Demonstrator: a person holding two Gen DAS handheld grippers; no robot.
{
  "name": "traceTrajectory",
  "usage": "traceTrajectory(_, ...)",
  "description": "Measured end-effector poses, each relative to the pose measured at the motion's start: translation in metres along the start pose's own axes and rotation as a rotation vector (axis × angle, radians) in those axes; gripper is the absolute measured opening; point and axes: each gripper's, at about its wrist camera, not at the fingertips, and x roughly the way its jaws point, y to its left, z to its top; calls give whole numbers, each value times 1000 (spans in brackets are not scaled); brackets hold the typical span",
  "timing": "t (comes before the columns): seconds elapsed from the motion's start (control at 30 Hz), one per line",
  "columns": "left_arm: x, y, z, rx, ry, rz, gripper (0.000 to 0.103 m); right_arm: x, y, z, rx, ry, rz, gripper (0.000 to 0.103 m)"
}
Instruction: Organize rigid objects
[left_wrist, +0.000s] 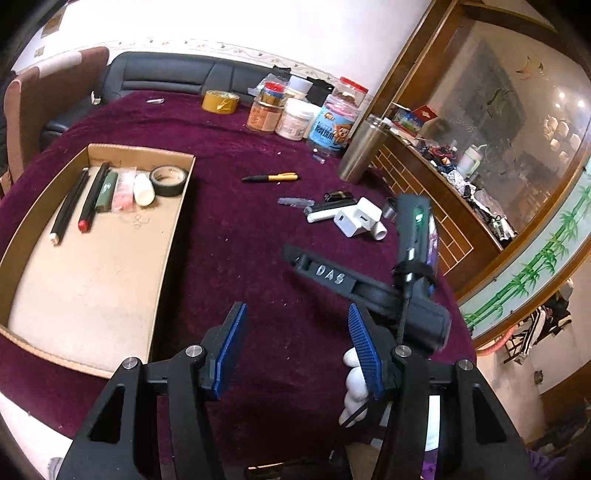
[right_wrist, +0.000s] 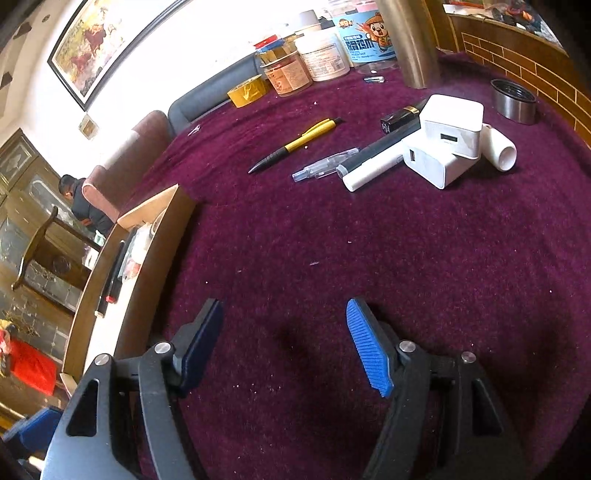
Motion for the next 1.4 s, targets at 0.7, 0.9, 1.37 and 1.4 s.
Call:
traceTrajectory(0.7,8,0,-10,-3,14,27,51,1,6,-1,-22,10,12,81)
traceTrajectory(0.9,18,-11,-5,15,27,37,52,1,3,0,-11,19,48,83)
traceTrajectory(1.37,27,-26,33,73,-65,123,72,-72,-4,32,-213,-271,-67,82)
traceTrajectory(1.4,32,-23,37,73,-61,136,72,-78,-6,44,-220,-326,-100,82)
